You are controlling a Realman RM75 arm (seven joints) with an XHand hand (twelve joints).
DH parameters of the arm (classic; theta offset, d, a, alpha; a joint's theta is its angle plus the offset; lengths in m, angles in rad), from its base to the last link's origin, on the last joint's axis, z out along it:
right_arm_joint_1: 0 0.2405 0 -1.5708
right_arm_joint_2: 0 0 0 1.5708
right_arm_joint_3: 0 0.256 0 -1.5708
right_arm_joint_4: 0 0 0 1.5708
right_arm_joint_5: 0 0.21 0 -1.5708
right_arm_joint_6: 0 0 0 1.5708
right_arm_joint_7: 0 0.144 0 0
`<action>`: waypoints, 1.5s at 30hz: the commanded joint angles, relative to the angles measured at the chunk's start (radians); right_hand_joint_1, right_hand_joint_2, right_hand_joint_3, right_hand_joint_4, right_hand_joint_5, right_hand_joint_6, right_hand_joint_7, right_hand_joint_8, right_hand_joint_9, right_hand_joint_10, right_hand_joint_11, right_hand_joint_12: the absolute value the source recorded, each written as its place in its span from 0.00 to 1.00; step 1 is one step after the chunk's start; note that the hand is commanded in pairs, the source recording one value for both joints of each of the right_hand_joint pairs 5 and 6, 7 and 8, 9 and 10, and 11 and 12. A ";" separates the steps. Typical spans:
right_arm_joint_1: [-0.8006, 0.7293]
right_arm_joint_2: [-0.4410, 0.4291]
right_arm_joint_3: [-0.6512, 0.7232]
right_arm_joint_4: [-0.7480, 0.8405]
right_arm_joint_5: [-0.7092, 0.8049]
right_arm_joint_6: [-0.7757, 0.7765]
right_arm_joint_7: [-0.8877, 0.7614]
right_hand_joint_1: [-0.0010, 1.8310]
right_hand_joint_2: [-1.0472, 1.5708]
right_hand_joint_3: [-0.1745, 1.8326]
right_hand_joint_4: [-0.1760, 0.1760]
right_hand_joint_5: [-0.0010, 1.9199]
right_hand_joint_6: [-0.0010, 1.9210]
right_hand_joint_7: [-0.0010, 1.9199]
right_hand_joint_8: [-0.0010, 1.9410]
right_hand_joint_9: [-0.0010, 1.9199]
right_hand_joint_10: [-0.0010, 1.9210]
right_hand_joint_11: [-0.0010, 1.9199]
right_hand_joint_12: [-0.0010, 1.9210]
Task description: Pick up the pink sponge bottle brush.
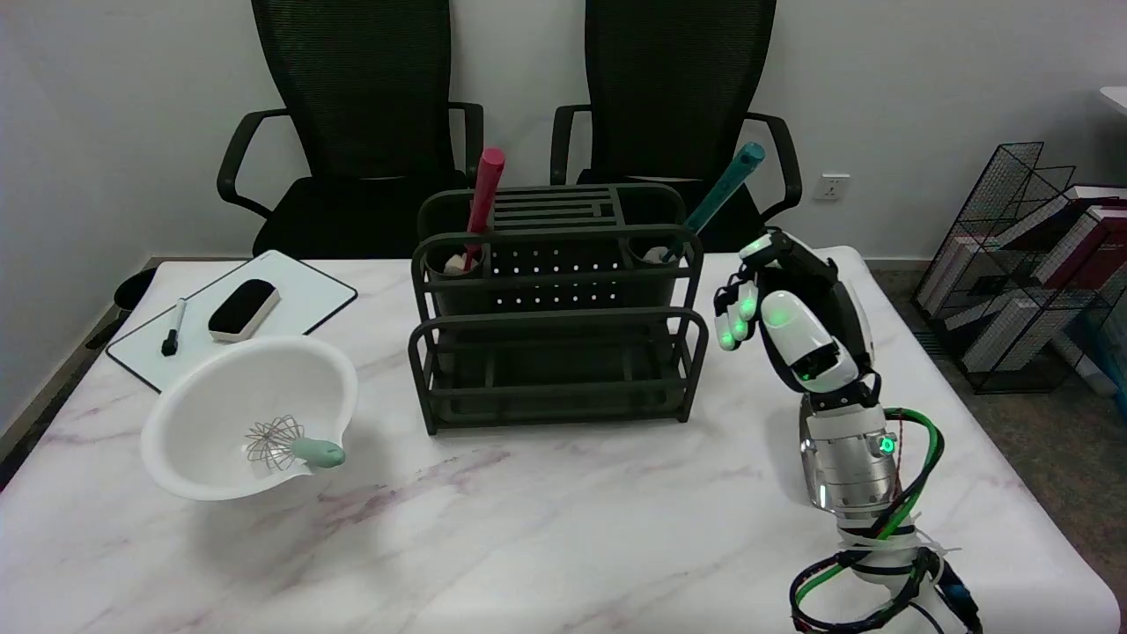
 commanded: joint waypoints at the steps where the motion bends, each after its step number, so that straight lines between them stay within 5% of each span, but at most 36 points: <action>1: 0.000 0.000 -0.015 -0.062 -0.006 -0.006 0.133 0.52 0.56 0.60 0.50 0.48 0.48 0.70 0.69 0.75 0.75 0.83 0.83; 9: -0.005 -0.002 -0.045 -0.013 -0.020 -0.049 0.125 0.52 0.59 0.59 0.50 0.49 0.49 0.71 0.70 0.75 0.75 0.83 0.83; 19: 0.067 -0.005 0.020 0.176 -0.175 -0.394 0.122 0.52 0.58 0.58 0.50 0.48 0.48 0.70 0.69 0.73 0.73 0.77 0.77; 29: 0.223 0.005 0.013 0.322 -0.180 -0.603 0.121 0.55 0.54 0.62 0.50 0.35 0.35 0.43 0.42 0.41 0.41 0.47 0.47; 45: 0.435 -0.065 0.006 0.241 -0.168 -0.788 0.121 0.58 0.46 0.64 0.50 0.07 0.07 0.25 0.24 0.29 0.29 0.31 0.31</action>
